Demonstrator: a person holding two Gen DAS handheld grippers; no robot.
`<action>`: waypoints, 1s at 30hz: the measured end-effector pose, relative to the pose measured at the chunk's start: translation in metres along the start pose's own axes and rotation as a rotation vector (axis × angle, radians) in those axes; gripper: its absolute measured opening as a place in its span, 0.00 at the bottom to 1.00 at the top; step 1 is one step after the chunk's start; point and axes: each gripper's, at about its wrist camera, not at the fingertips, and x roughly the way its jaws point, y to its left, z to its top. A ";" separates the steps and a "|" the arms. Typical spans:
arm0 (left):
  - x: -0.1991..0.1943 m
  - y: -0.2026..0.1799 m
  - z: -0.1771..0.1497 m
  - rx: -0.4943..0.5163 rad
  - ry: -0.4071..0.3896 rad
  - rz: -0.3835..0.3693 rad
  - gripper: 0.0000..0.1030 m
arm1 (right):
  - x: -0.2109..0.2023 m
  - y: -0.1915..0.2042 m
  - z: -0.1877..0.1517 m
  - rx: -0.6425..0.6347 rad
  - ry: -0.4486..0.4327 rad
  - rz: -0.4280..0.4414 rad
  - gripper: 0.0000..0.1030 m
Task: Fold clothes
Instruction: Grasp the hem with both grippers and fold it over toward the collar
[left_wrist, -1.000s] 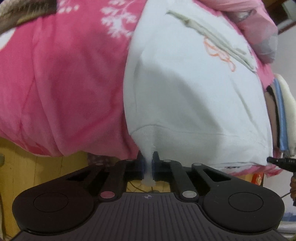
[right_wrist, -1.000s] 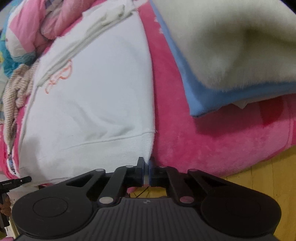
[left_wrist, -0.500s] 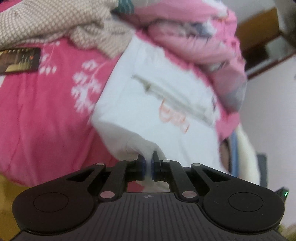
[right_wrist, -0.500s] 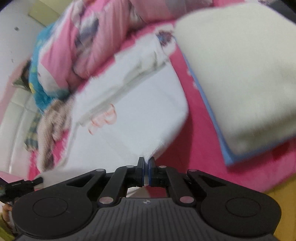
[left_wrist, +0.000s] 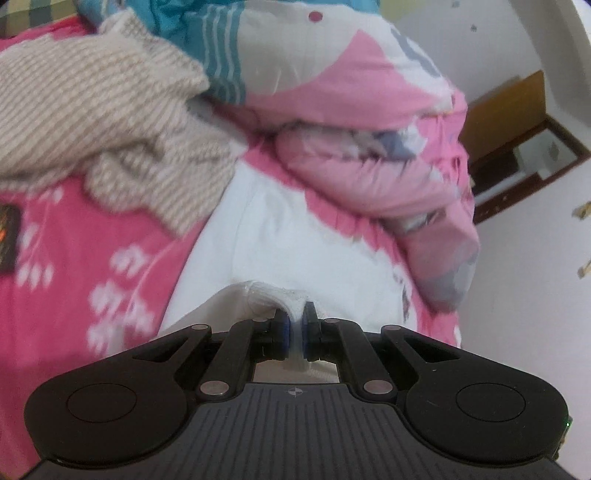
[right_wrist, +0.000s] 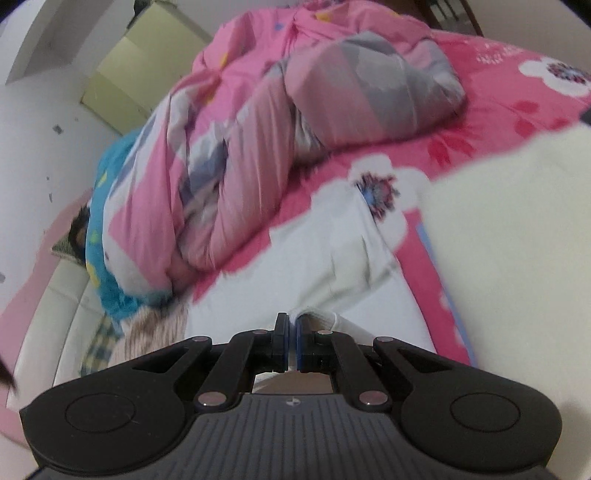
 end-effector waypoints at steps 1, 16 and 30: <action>0.008 0.000 0.009 0.001 -0.007 -0.007 0.04 | 0.008 0.003 0.008 -0.003 -0.011 0.002 0.02; 0.141 0.023 0.111 -0.046 -0.037 -0.013 0.04 | 0.151 0.028 0.101 0.004 -0.096 -0.044 0.02; 0.222 0.043 0.134 -0.050 -0.021 0.150 0.04 | 0.259 -0.011 0.146 0.053 0.012 -0.037 0.02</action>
